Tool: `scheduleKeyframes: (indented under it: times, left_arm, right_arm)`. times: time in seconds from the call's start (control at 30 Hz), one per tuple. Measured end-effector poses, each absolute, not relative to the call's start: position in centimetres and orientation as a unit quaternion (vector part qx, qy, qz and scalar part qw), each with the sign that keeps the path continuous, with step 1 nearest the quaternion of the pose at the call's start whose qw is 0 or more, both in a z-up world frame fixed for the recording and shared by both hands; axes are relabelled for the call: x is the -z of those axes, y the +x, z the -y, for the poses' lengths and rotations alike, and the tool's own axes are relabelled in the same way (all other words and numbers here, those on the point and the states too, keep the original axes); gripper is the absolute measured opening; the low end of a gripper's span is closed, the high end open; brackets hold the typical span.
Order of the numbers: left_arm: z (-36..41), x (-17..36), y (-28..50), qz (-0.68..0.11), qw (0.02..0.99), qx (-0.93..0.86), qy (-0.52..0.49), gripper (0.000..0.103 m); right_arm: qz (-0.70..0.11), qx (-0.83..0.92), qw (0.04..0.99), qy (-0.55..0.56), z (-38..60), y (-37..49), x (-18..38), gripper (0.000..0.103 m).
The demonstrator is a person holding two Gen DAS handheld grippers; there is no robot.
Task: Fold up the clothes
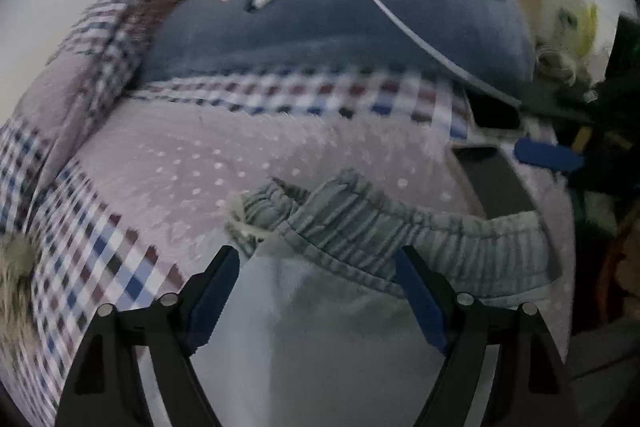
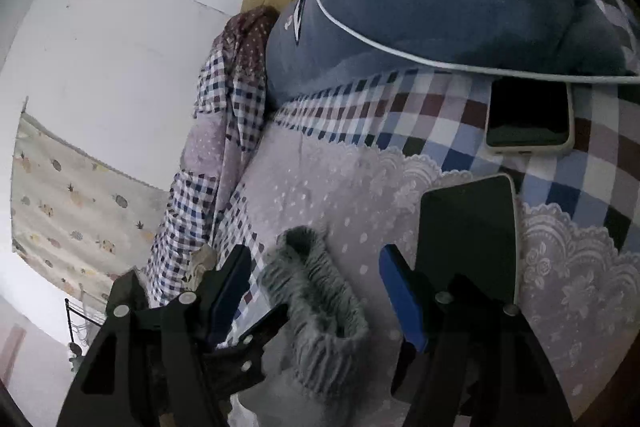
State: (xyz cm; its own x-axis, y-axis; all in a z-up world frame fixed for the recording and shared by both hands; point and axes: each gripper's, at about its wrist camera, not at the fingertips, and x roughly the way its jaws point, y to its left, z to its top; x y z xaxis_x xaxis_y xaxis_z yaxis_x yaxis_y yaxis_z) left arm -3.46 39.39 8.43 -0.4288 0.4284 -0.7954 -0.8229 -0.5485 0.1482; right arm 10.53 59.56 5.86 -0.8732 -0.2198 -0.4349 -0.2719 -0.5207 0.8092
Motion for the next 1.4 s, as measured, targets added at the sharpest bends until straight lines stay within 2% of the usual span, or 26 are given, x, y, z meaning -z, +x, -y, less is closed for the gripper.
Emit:
scheduleKeyframes:
  times: [0.1,0.2,0.23,0.3,0.47,0.6,0.7,0.93,1.07,1.1,1.17,1.2,1.23,1.3,1.4]
  left_arm:
    - [-40.4,-8.1,-4.4,-0.273,0.399,-0.794,-0.369,0.082]
    - [-40.9,-7.3,-4.9,-0.270,0.404,-0.787,-0.380,0.052]
    - [-41.1,-7.1,-4.9,-0.283,0.385,-0.796,-0.372,0.026]
    - [-40.7,-7.6,-5.2,-0.272,0.369,-0.809,-0.368,0.017]
    - [-37.6,-11.4,-6.0,-0.210,0.349,-0.851,-0.332,0.015]
    - [-35.3,-14.6,-8.0,-0.166,0.303,-0.886,-0.307,0.014]
    - [-34.5,-15.0,-9.9,-0.155,0.259,-0.903,-0.305,0.014]
    - [-36.1,-9.4,-12.4,-0.197,0.203,-0.886,-0.368,0.016]
    - [-36.4,-9.2,-12.6,-0.202,0.191,-0.885,-0.374,0.017]
    - [-36.2,-9.6,-12.6,-0.193,0.192,-0.885,-0.378,0.021]
    - [-35.2,-10.8,-12.2,-0.167,0.198,-0.889,-0.378,0.043]
    - [-34.4,-11.9,-11.6,-0.152,0.201,-0.894,-0.371,0.064]
    - [-33.5,-12.9,-10.6,-0.141,0.205,-0.900,-0.358,0.077]
    - [-31.8,-14.8,-8.3,-0.127,0.216,-0.910,-0.329,0.083]
    - [-27.9,-17.3,-3.5,-0.117,0.217,-0.924,-0.293,0.084]
  right_arm:
    - [-0.488,-0.837,0.015,-0.249,-59.6,10.7,-6.0,0.071]
    - [-0.493,-0.833,0.018,-0.252,-59.8,10.8,-5.7,0.071]
    - [-0.496,-0.831,0.018,-0.252,-59.9,10.9,-5.6,0.071]
    - [-0.501,-0.828,0.020,-0.252,-60.2,11.1,-5.5,0.071]
    - [-0.499,-0.829,0.022,-0.251,-60.7,11.7,-5.5,0.071]
    - [-0.499,-0.828,0.021,-0.256,-60.8,11.7,-5.4,0.071]
    - [-0.492,-0.829,0.017,-0.264,-60.4,11.4,-5.4,0.071]
    - [-0.450,-0.830,-0.029,-0.329,-57.5,9.0,-4.9,0.071]
    - [-0.423,-0.828,-0.059,-0.363,-55.6,7.9,-4.4,0.071]
    - [-0.422,-0.827,-0.064,-0.366,-55.4,7.8,-4.3,0.071]
    - [-0.425,-0.825,-0.065,-0.367,-55.3,7.8,-4.1,0.071]
    - [-0.428,-0.823,-0.065,-0.368,-55.3,7.9,-4.0,0.071]
    - [-0.430,-0.821,-0.065,-0.369,-55.3,7.9,-3.9,0.071]
    - [-0.432,-0.819,-0.064,-0.371,-55.3,8.0,-3.7,0.071]
    - [-0.422,-0.824,-0.065,-0.374,-54.9,8.0,-3.9,0.071]
